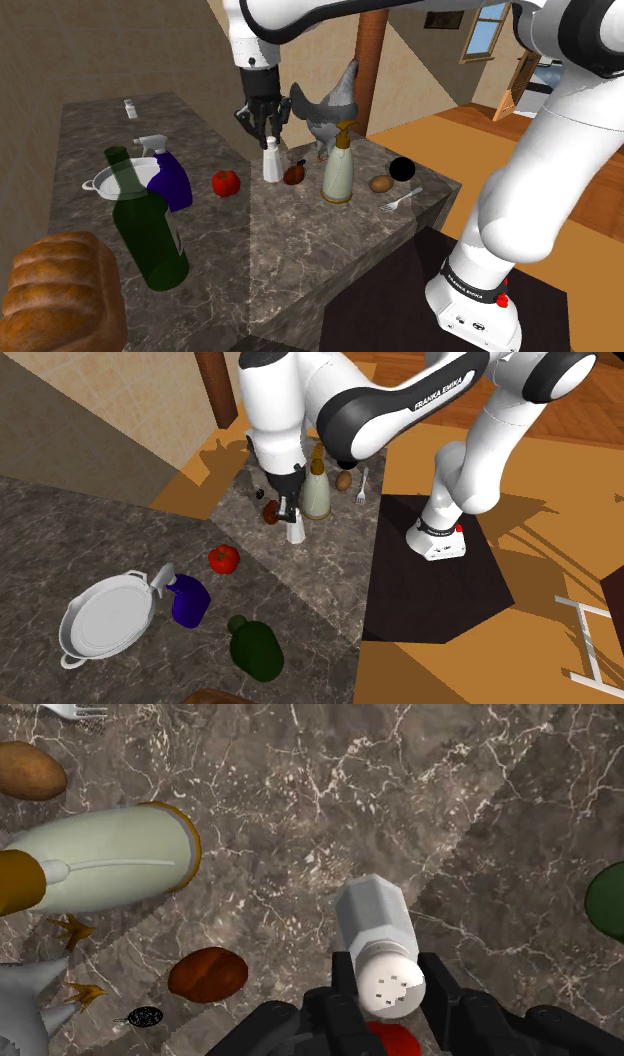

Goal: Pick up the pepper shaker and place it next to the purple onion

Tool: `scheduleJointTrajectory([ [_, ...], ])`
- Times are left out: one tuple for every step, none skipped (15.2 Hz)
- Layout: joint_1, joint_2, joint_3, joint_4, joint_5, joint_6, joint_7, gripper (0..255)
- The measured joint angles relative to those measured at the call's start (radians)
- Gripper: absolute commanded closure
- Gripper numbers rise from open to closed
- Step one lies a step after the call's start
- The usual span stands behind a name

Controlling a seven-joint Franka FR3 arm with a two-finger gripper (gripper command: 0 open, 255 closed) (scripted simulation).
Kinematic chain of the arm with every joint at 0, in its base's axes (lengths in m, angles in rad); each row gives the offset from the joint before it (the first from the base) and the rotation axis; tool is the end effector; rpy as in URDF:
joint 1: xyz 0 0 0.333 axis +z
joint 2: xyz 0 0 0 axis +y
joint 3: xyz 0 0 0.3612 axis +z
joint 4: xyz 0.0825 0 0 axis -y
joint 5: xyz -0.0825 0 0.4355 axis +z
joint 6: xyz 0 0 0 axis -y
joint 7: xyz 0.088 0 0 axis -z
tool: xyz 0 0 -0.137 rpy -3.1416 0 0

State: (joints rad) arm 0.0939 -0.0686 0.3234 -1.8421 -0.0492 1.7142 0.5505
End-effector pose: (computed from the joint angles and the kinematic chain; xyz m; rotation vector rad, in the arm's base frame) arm 0.5321 0.2340 0.5483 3.0439 -0.1921 -0.0352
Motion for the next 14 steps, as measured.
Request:
scheduleJointTrajectory([
  [-0.013,-0.016,-0.016,-0.018,0.002,0.004,-0.028,255],
  [-0.022,-0.034,-0.027,-0.035,0.005,0.004,-0.050,255],
  [-0.031,-0.056,-0.040,-0.054,0.008,0.004,-0.074,255],
  [-0.039,-0.074,-0.051,-0.074,0.010,0.008,-0.094,255],
  [-0.051,-0.098,-0.070,-0.102,0.012,0.015,-0.124,255],
  [-0.060,-0.123,-0.085,-0.124,0.014,0.014,-0.150,255],
  [-0.068,-0.145,-0.098,-0.152,0.016,0.022,-0.172,255],
  [-0.077,-0.167,-0.114,-0.177,0.016,0.026,-0.198,255],
  [-0.087,-0.183,-0.131,-0.194,0.014,0.029,-0.225,255],
  [-0.096,-0.196,-0.147,-0.213,0.011,0.037,-0.249,255],
  [-0.105,-0.213,-0.164,-0.230,0.008,0.038,-0.275,255],
  [-0.114,-0.223,-0.179,-0.239,0.004,0.039,-0.297,255],
  [-0.123,-0.233,-0.195,-0.253,0.000,0.045,-0.321,255],
  [-0.131,-0.249,-0.210,-0.268,-0.004,0.045,-0.344,255],
])
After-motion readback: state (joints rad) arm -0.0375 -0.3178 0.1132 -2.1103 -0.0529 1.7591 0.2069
